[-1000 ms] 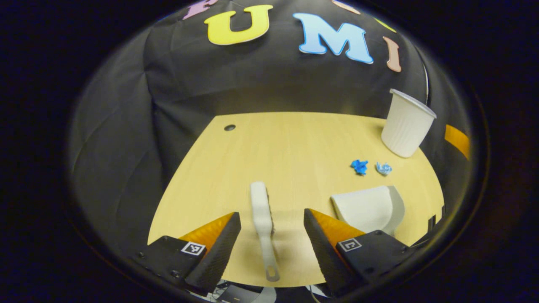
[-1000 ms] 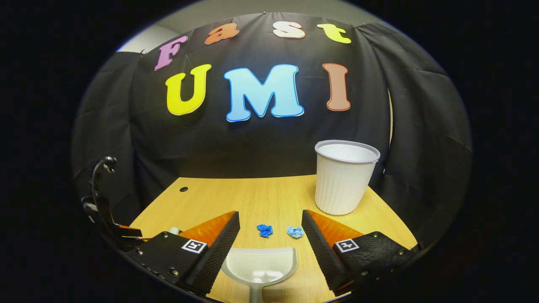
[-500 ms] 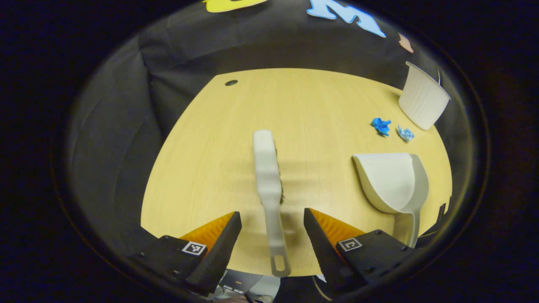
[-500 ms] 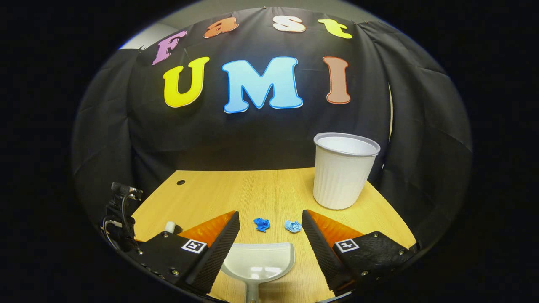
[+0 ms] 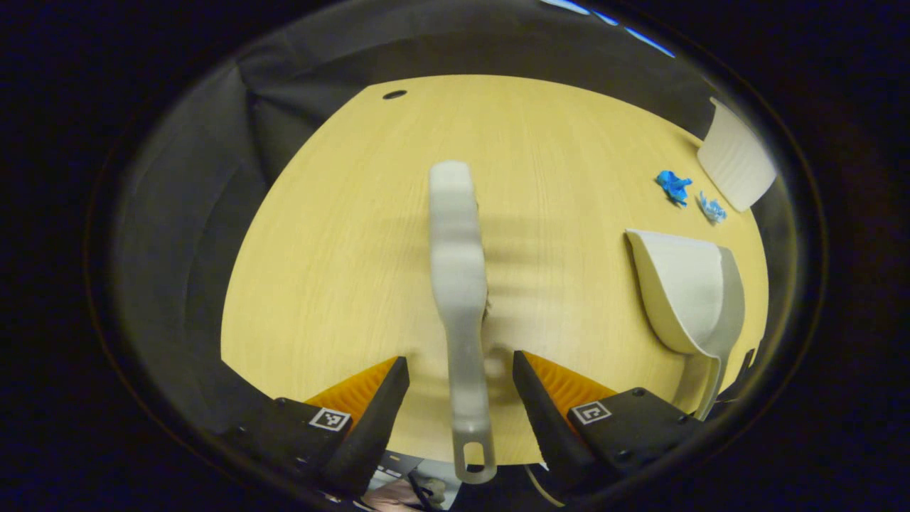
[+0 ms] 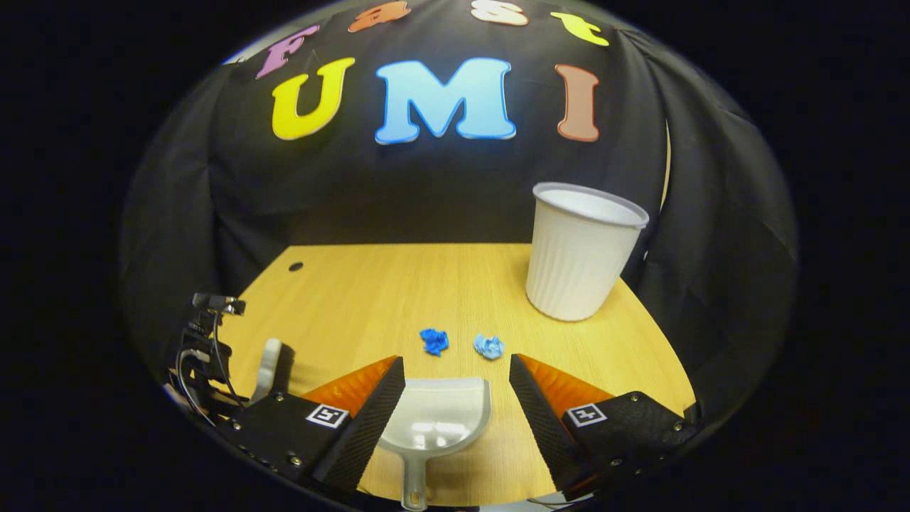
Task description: Pick up the small broom and dustpan from the desktop, sweep the trash into the dustpan with the broom, and then empty the trash into the garbage bin.
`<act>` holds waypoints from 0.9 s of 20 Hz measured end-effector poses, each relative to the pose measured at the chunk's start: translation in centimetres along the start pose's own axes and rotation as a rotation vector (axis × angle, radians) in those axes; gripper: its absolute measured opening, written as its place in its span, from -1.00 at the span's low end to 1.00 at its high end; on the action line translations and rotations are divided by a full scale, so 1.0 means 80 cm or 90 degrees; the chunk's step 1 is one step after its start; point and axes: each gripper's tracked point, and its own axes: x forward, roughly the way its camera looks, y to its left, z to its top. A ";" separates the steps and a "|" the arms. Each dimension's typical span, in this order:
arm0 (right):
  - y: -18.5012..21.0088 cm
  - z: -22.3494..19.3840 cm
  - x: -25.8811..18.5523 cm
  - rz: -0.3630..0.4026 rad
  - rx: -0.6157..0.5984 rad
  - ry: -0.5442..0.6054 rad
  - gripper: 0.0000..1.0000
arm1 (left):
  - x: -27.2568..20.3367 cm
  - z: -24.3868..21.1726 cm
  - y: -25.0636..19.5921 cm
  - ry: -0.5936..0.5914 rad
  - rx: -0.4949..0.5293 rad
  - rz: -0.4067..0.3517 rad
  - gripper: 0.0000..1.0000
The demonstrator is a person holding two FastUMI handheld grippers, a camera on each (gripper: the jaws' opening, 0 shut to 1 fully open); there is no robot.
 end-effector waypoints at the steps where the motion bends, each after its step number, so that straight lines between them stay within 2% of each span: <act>1: 0.002 -0.027 0.029 0.004 0.011 0.027 0.91 | 0.000 0.000 0.000 0.003 0.002 0.001 0.91; 4: -0.011 -0.083 0.047 0.003 0.032 0.097 0.91 | 0.004 0.000 -0.003 0.009 0.002 0.001 0.60; 5: -0.012 -0.100 0.052 0.001 0.031 0.119 0.91 | 0.005 0.000 -0.006 0.013 0.002 -0.001 0.32; 6: -0.014 -0.117 0.053 0.002 0.030 0.143 0.91 | 0.008 -0.002 -0.008 0.017 0.005 -0.001 0.38; 11: 0.013 -0.195 0.078 0.037 0.018 0.257 0.92 | 0.013 -0.002 -0.009 0.031 0.013 -0.002 0.38; 12: 0.016 -0.199 0.068 0.044 0.015 0.275 0.92 | 0.014 -0.002 -0.008 0.034 0.014 -0.001 0.23; 13: 0.020 -0.206 0.064 0.051 0.012 0.291 0.92 | 0.014 -0.001 -0.005 0.037 0.017 -0.001 0.38; 16: 0.028 -0.218 0.052 0.067 0.006 0.333 0.92 | 0.019 0.004 -0.004 0.045 0.024 -0.004 0.38; 18: 0.031 -0.229 0.054 0.071 0.005 0.350 0.92 | 0.024 0.006 0.003 0.052 0.017 0.007 0.03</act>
